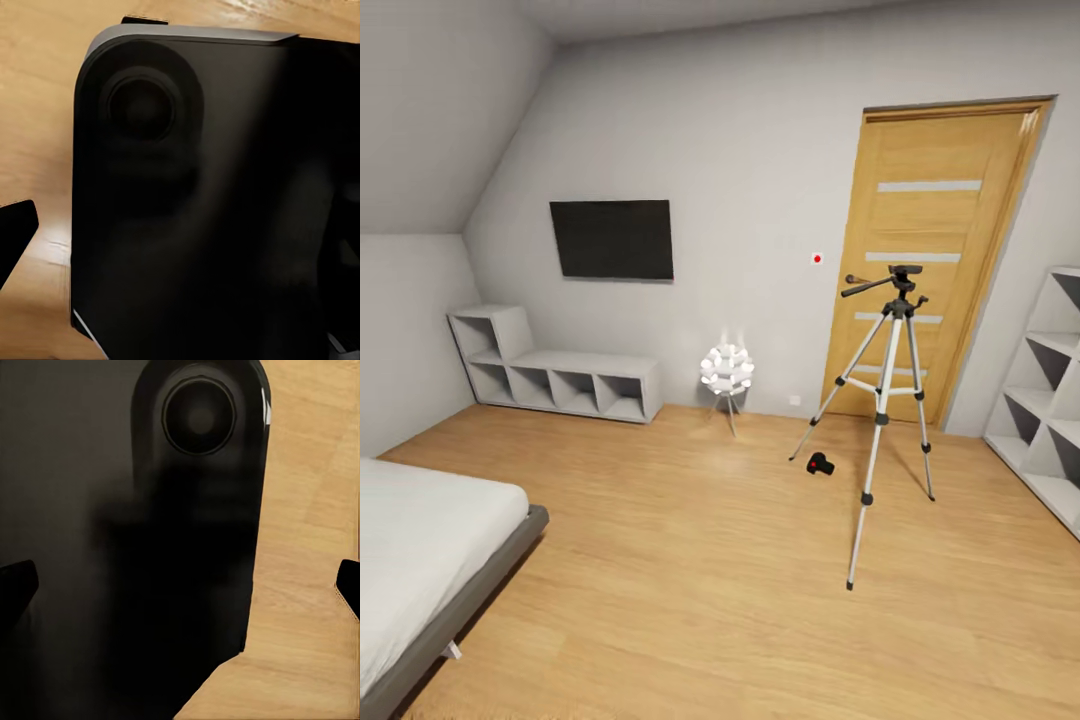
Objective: Attach the digital camera to the camera tripod in the bedroom.
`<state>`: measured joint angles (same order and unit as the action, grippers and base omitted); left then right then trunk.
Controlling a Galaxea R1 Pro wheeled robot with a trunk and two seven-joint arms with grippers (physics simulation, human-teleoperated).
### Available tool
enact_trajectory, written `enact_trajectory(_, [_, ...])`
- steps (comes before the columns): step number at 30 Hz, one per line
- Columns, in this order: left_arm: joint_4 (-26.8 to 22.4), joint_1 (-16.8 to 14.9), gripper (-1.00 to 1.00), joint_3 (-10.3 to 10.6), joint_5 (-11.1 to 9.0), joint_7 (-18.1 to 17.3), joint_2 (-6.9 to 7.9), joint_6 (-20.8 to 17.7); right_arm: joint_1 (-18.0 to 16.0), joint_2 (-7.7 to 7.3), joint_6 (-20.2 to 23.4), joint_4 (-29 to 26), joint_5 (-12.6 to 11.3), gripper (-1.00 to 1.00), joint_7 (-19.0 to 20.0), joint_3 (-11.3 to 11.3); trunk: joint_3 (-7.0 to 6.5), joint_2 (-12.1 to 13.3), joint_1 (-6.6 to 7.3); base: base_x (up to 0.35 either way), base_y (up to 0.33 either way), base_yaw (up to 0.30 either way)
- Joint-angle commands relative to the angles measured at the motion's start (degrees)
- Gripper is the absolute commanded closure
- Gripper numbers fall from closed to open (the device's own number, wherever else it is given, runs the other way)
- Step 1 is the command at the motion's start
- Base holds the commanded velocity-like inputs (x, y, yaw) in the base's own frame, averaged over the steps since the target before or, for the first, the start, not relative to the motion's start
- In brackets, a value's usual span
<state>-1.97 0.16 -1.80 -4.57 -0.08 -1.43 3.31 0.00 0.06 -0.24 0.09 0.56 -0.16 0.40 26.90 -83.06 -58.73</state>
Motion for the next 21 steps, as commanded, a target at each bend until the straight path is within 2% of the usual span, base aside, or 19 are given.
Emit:
enact_trajectory(1, [-0.05, 0.02, -1.0, -0.13, -0.49, -0.01, -0.03, 0.08, 0.0, -0.01, -0.03, 0.0, 0.06, -1.0, -0.02, 0.04, 0.03, -0.02, 0.0, 0.0, 0.0, 0.268])
enact_trajectory(21, [-0.05, 0.02, -1.0, -0.13, -0.52, -0.01, 0.02, 0.06, 0.0, -0.05, -0.03, 0.0, 0.06, -1.0, -0.02, 0.04, 0.03, -0.02, 0.0, 0.0, 0.0, 0.264])
